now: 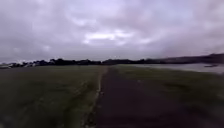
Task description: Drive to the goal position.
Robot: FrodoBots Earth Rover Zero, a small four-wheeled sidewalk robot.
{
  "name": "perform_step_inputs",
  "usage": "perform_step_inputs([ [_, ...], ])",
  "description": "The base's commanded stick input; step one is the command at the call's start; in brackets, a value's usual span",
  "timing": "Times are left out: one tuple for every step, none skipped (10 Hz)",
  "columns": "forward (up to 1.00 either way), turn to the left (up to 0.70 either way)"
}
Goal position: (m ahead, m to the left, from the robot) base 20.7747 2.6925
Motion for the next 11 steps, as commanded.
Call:
perform_step_inputs([
  [0.85, 0.0],
  [0.85, 0.0],
  [0.85, 0.0],
  [0.85, 0.0],
  [0.85, 0.0],
  [0.85, 0.0],
  [0.85, 0.0],
  [0.85, 0.0],
  [0.85, 0.0],
  [0.85, 0.0],
  [0.85, 0.0],
])
